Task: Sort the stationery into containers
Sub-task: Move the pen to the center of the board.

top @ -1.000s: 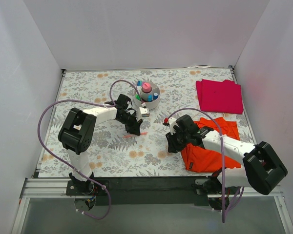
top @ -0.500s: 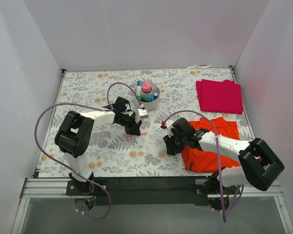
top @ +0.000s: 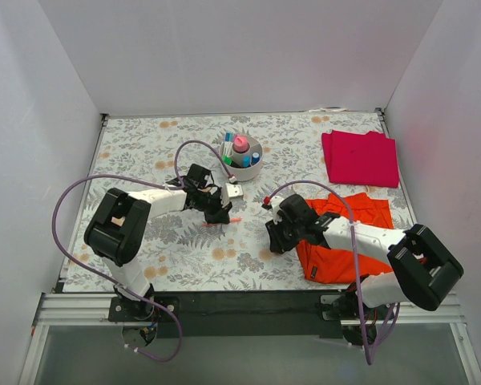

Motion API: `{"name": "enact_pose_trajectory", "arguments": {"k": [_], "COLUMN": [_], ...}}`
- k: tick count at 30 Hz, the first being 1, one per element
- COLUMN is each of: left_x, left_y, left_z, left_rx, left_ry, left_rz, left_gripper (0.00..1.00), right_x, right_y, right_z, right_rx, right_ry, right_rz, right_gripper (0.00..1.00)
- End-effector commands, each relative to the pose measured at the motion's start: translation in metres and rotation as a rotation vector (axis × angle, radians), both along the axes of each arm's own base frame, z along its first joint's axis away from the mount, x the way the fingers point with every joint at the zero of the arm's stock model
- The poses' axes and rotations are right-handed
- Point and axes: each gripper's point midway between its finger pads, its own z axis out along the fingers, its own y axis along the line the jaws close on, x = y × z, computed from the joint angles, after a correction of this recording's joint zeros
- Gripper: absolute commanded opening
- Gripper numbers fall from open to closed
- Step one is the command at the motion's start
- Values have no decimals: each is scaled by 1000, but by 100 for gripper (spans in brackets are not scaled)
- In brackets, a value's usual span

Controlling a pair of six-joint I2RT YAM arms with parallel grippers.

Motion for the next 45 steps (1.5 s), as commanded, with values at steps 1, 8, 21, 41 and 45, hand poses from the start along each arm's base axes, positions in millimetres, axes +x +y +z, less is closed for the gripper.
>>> {"name": "enact_pose_trajectory", "arguments": {"k": [1, 8, 21, 41, 45], "left_x": [-13, -15, -5, -12, -24], "left_y": [30, 35, 38, 47, 52], "left_z": [-20, -14, -9, -28, -29], "left_rx": [136, 137, 139, 148, 123], "left_ry": [11, -10, 6, 39, 79], "left_rz": [42, 62, 80, 26, -7], "left_gripper": [0, 0, 0, 0, 0], "right_x": [-31, -32, -35, 23, 12], "right_y": [-31, -45, -34, 30, 23], "right_z": [-32, -39, -43, -36, -35], "right_rx": [-148, -219, -190, -319, -322], "right_ry": [105, 107, 121, -337, -357], "right_rz": [-39, -99, -37, 679, 697], "right_gripper": [37, 34, 6, 21, 35]}}
